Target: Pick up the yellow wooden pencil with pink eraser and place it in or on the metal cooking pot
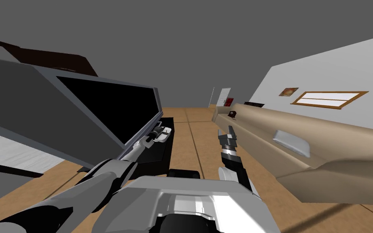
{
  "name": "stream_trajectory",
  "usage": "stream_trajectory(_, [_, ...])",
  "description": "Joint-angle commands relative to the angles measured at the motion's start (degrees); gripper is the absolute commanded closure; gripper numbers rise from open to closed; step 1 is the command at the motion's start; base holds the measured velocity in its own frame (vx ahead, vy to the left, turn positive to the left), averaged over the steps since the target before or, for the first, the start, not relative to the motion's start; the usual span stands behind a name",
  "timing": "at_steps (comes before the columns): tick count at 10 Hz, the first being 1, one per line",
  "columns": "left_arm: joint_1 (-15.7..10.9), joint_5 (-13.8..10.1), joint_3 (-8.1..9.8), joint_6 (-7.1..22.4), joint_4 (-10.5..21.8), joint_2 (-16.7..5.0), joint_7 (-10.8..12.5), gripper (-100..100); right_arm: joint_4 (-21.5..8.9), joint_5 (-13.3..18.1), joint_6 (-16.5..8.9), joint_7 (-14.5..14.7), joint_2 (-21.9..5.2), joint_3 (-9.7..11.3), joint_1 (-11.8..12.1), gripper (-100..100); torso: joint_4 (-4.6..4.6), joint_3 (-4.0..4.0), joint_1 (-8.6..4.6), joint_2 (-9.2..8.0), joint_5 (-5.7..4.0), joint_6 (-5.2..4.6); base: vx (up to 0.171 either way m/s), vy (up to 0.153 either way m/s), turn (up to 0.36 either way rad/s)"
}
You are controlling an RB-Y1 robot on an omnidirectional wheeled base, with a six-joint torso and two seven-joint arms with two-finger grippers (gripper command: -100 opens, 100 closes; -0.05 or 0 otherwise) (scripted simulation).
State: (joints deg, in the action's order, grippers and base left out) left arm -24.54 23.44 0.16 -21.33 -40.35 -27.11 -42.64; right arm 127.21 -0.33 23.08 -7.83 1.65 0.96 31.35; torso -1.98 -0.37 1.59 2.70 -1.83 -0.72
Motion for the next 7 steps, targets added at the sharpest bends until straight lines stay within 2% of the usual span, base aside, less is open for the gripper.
stream_trajectory(1, [-1.0, 1.7, -1.41, 1.2, -1.2, -0.5, 2.9, -100, 0.0, 0.0, 0.0, 0.0, 0.0, 0.0, 0.0, 0, 0.0, 0.0, 0.0, 0.0, 0.0, 0.0, -0.031, -0.042, 0.144])
stream_trajectory(5, [-3.2, 5.9, -4.94, 3.9, -4.2, -1.8, 10.1, -100, 0.0, 0.0, 0.0, 0.0, 0.0, 0.0, 0.0, 0, -0.01, 0.03, -0.05, -0.06, -0.01, -0.01, -0.044, -0.044, 0.144])
stream_trajectory(6, [-2.6, 5.2, -4.43, 3.5, -4.1, -1.7, 8.9, -100, 0.0, 0.0, 0.0, 0.0, 0.0, 0.0, 0.0, 0, -0.01, 0.03, -0.06, -0.06, -0.01, -0.02, -0.02, -0.022, 0.022])
stream_trajectory(7, [-2.7, 5.3, -4.51, 3.7, -4.2, -1.7, 9.3, 0, 0.0, 0.0, 0.0, 0.0, 0.0, 0.0, 0.0, 0, 0.0, -0.01, 0.02, 0.01, 0.0, -0.03, 0.0, 0.0, 0.0])
